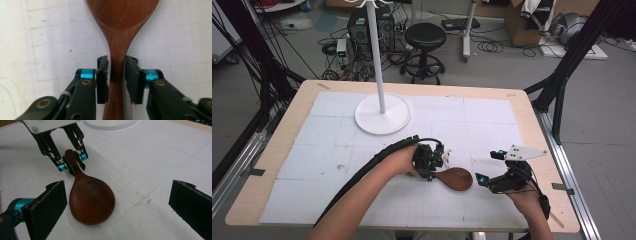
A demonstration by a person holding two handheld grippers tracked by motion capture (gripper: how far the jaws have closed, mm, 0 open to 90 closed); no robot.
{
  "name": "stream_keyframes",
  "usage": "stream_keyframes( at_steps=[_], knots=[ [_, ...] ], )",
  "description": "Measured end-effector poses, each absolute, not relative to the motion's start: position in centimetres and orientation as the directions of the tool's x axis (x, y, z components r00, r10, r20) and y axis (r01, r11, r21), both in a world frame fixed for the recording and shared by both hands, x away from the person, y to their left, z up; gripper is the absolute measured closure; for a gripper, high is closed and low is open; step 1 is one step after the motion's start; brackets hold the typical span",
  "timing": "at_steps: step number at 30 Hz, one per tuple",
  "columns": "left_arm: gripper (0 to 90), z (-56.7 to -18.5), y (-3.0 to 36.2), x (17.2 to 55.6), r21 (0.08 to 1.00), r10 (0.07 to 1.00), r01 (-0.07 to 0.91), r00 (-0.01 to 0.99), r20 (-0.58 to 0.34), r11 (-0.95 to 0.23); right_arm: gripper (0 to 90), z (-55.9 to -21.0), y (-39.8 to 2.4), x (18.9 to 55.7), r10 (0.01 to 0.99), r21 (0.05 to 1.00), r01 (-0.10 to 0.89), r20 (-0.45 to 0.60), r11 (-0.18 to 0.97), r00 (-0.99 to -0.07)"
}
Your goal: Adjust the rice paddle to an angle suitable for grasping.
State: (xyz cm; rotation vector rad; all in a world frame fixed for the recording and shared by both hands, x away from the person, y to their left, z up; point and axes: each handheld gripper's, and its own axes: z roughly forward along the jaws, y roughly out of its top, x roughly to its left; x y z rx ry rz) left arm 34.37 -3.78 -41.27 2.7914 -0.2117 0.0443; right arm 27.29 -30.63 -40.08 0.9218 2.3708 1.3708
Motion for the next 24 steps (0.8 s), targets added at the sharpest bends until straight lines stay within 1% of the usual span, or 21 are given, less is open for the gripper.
stream_keyframes(
  at_steps=[4,9,12,14,16,17,20,22,24],
  knots=[
    [70.0,-40.8,-3.4,34.5,0.336,-0.123,-0.135,0.991,0.055,-0.932,0.9,-40.1,-30.6,27.3,0.634,0.844,0.401,0.097,0.356,-0.767],
    [65.3,-39.9,-3.1,34.2,0.353,-0.098,-0.106,0.994,0.039,-0.930,0.9,-40.1,-30.6,27.3,0.635,0.844,0.401,0.096,0.357,-0.767],
    [62.3,-39.6,-2.9,34.0,0.326,-0.020,-0.013,1.000,-0.016,-0.945,0.9,-40.1,-30.6,27.3,0.634,0.844,0.401,0.097,0.356,-0.767],
    [60.8,-39.2,-2.7,34.1,0.321,0.009,0.021,0.999,-0.041,-0.947,0.9,-40.1,-30.6,27.3,0.634,0.844,0.401,0.097,0.357,-0.768],
    [56.9,-38.9,-2.5,34.0,0.322,0.040,0.054,0.998,-0.050,-0.945,0.9,-40.1,-30.6,27.3,0.633,0.844,0.398,0.093,0.359,-0.769],
    [53.3,-38.8,-2.4,33.9,0.317,0.064,0.079,0.996,-0.058,-0.945,0.9,-40.1,-30.6,27.3,0.633,0.844,0.398,0.093,0.359,-0.769],
    [50.5,-38.6,-2.2,33.8,0.296,0.130,0.152,0.987,-0.092,-0.943,0.9,-40.1,-30.5,27.3,0.630,0.845,0.396,0.093,0.360,-0.771],
    [48.5,-38.6,-2.0,33.7,0.288,0.148,0.176,0.982,-0.116,-0.941,0.9,-40.1,-30.4,27.3,0.629,0.842,0.398,0.093,0.364,-0.772],
    [42.7,-38.5,-1.7,33.6,0.293,0.154,0.192,0.977,-0.147,-0.937,0.9,-40.1,-30.4,27.3,0.629,0.842,0.400,0.096,0.363,-0.772]
  ],
)
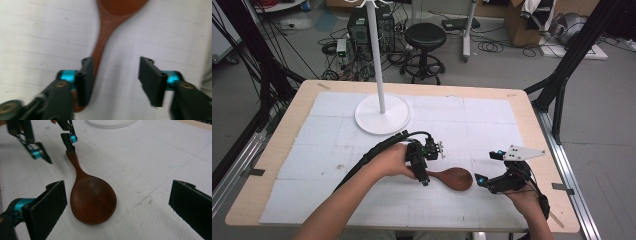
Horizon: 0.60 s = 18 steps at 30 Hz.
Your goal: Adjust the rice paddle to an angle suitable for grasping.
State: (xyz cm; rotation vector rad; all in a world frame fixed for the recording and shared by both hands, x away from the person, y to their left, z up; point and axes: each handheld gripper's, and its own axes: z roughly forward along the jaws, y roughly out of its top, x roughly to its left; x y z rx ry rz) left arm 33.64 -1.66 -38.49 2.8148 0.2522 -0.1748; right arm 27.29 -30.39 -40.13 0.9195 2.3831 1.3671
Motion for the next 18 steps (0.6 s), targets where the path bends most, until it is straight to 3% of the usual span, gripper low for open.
stream_keyframes(
  at_steps=[12,18],
  knots=[
    [28.2,-37.6,0.2,33.2,0.332,0.175,0.205,0.977,-0.119,-0.921,0.9,-40.2,-30.3,27.3,0.628,0.839,0.402,0.096,0.367,-0.772],
    [12.7,-37.1,1.3,32.9,0.364,0.214,0.239,0.971,-0.107,-0.900,0.9,-40.2,-30.3,27.3,0.629,0.838,0.405,0.099,0.365,-0.771]
  ],
)
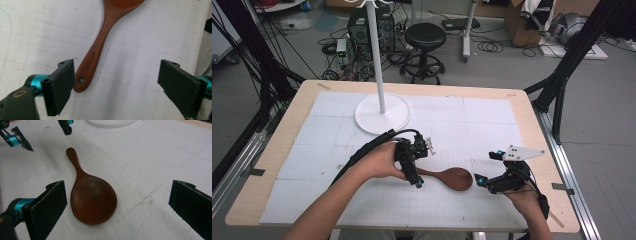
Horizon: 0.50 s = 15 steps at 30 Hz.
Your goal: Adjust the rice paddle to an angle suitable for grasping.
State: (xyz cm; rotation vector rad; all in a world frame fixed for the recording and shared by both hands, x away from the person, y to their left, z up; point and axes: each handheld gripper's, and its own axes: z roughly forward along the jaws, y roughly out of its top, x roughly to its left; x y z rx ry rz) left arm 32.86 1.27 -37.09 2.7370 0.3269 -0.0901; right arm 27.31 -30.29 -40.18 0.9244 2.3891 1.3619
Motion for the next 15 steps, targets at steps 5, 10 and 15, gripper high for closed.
stream_keyframes(
  at_steps=[5,10,15],
  knots=[
    [4.2,-36.9,2.3,32.6,0.382,0.242,0.258,0.966,-0.091,-0.887,0.9,-40.2,-30.2,27.3,0.628,0.837,0.406,0.099,0.367,-0.771],
    [1.7,-36.6,3.6,32.3,0.414,0.270,0.284,0.958,-0.093,-0.865,0.9,-40.2,-30.1,27.4,0.625,0.837,0.405,0.101,0.367,-0.774],
    [1.7,-36.3,4.9,32.0,0.430,0.303,0.306,0.950,-0.077,-0.849,0.9,-40.3,-30.0,27.4,0.624,0.836,0.406,0.101,0.370,-0.775]
  ],
)
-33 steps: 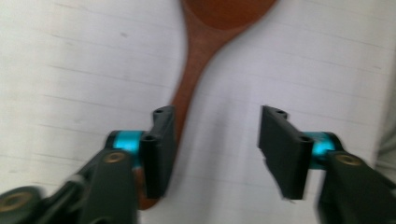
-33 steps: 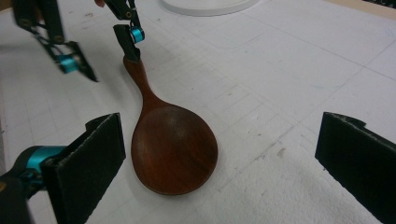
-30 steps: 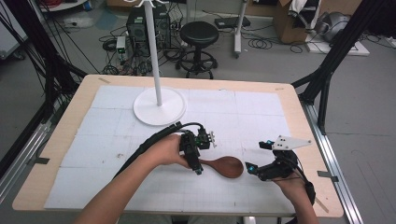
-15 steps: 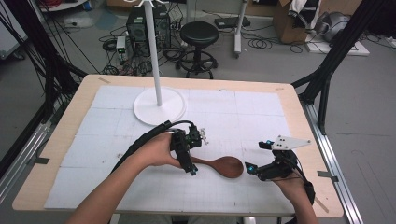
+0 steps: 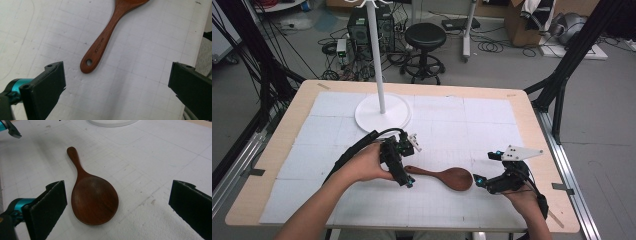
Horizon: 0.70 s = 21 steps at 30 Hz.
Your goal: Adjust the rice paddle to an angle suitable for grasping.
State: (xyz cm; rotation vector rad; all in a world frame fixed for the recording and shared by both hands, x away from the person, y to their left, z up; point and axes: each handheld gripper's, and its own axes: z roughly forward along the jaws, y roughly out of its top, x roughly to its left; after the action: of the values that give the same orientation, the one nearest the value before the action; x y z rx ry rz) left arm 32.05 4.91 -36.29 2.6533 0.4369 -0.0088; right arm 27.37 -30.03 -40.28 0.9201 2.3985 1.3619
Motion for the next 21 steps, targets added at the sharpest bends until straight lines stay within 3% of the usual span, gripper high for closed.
stream_keyframes(
  at_steps=[21],
  knots=[
    [1.8,-35.7,10.5,30.4,0.546,0.408,0.382,0.910,-0.080,-0.745,0.9,-40.3,-29.8,27.4,0.613,0.829,0.407,0.101,0.384,-0.783]
  ],
)
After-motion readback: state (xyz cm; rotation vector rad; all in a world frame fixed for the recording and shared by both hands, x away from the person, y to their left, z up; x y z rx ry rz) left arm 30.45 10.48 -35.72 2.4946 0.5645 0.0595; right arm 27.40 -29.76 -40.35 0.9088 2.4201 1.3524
